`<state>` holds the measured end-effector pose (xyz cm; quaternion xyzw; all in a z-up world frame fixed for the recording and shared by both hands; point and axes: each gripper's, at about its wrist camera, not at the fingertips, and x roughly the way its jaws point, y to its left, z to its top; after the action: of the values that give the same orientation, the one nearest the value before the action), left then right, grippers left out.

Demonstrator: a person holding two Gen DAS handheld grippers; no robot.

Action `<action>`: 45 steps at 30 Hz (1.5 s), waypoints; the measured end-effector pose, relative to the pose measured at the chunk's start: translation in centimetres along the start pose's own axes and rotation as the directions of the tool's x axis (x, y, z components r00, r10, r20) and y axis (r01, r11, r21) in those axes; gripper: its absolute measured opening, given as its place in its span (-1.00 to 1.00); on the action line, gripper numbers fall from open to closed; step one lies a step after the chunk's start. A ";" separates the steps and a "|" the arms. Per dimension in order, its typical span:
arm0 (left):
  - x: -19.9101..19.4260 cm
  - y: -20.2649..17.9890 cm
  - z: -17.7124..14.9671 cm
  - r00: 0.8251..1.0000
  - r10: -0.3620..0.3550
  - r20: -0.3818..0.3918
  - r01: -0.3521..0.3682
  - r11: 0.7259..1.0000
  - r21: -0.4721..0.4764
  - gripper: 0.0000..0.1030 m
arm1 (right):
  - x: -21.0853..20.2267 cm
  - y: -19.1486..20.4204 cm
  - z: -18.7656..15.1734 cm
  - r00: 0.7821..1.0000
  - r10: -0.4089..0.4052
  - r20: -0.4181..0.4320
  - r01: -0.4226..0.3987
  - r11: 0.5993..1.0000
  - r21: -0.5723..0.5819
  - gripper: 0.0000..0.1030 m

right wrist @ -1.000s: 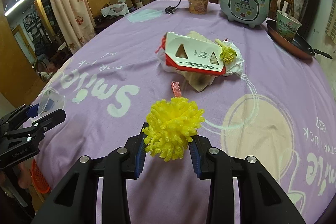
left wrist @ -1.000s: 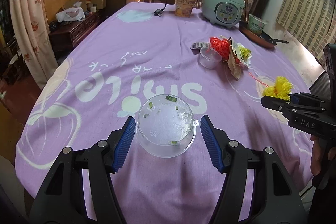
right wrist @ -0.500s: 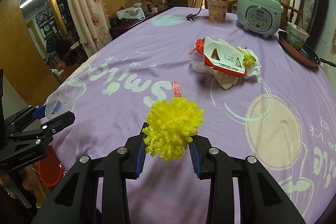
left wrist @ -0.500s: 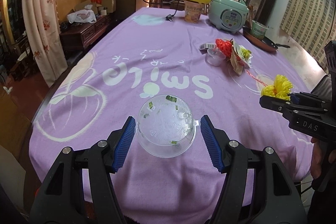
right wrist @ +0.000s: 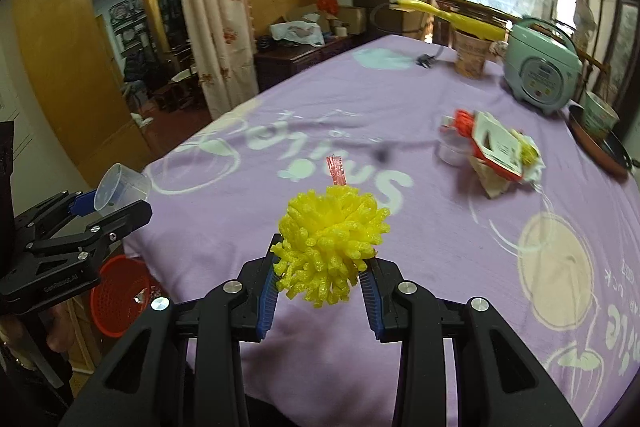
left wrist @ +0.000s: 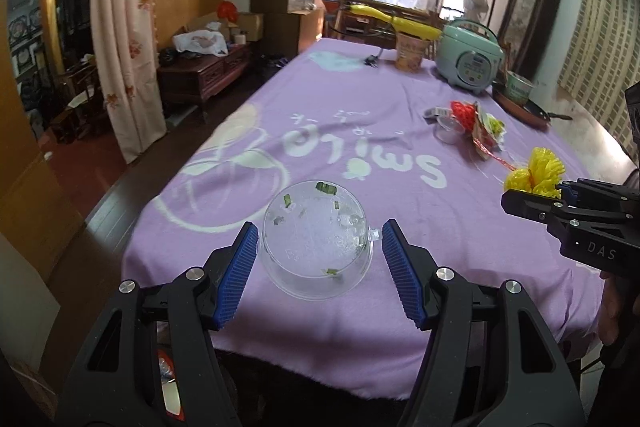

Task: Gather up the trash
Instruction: 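Carry clear cup and yellow pom-pom to the red basket and release both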

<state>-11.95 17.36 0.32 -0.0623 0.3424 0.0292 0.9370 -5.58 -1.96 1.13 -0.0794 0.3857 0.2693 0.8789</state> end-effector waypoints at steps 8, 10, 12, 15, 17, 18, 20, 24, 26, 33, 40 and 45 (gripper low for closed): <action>-3.4 4.3 -2.1 0.998 0.064 0.024 -0.063 0.996 -0.069 0.22 | 0.1 6.9 0.5 0.996 0.092 0.008 -0.091 0.990 -0.110 -0.30; -4.1 5.2 -2.6 0.996 0.079 0.028 -0.077 0.994 -0.082 0.22 | 0.3 8.3 0.4 0.994 0.111 0.003 -0.110 0.985 -0.131 -0.30; -4.8 6.4 -3.3 0.994 0.106 0.031 -0.102 0.990 -0.100 0.22 | 0.5 10.0 0.3 0.991 0.133 -0.010 -0.133 0.978 -0.161 -0.30; -5.5 8.5 -4.2 0.990 0.142 0.019 -0.138 0.982 -0.126 0.22 | 0.9 12.5 0.3 0.987 0.158 -0.030 -0.161 0.965 -0.207 -0.30; -6.0 9.6 -4.8 0.987 0.162 0.011 -0.159 0.977 -0.144 0.22 | 1.2 14.3 0.2 0.983 0.181 -0.041 -0.185 0.954 -0.237 -0.30; -6.3 10.5 -5.3 0.985 0.172 0.007 -0.169 0.973 -0.160 0.22 | 1.3 15.1 0.2 0.980 0.194 -0.047 -0.199 0.947 -0.252 -0.30; -6.7 11.9 -6.2 0.982 0.189 -0.005 -0.186 0.964 -0.189 0.22 | 1.6 17.0 0.0 0.972 0.224 -0.072 -0.235 0.930 -0.282 -0.30; -7.3 14.9 -7.9 0.972 0.231 -0.032 -0.232 0.940 -0.249 0.22 | 2.1 21.0 -0.6 0.953 0.276 -0.123 -0.302 0.894 -0.331 -0.30; -7.5 16.5 -8.8 0.969 0.240 -0.051 -0.244 0.929 -0.279 0.22 | 2.6 23.0 -1.0 0.945 0.292 -0.150 -0.327 0.875 -0.357 -0.30; -7.0 21.0 -12.7 0.956 0.260 -0.137 -0.292 0.888 -0.354 0.22 | 6.3 29.6 -4.0 0.900 0.322 -0.295 -0.425 0.801 -0.422 -0.30; -3.4 25.4 -18.1 0.934 0.216 -0.286 -0.325 0.847 -0.420 0.22 | 10.6 33.9 -7.5 0.858 0.291 -0.422 -0.475 0.761 -0.441 -0.30; -1.3 28.0 -21.4 0.911 0.190 -0.366 -0.354 0.816 -0.458 0.22 | 13.5 35.4 -8.8 0.835 0.267 -0.481 -0.493 0.751 -0.439 -0.30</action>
<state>-29.32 42.12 -17.81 -0.2639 0.4669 0.2447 0.8078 -22.56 30.40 -12.29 -0.2965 0.4668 0.5231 0.6485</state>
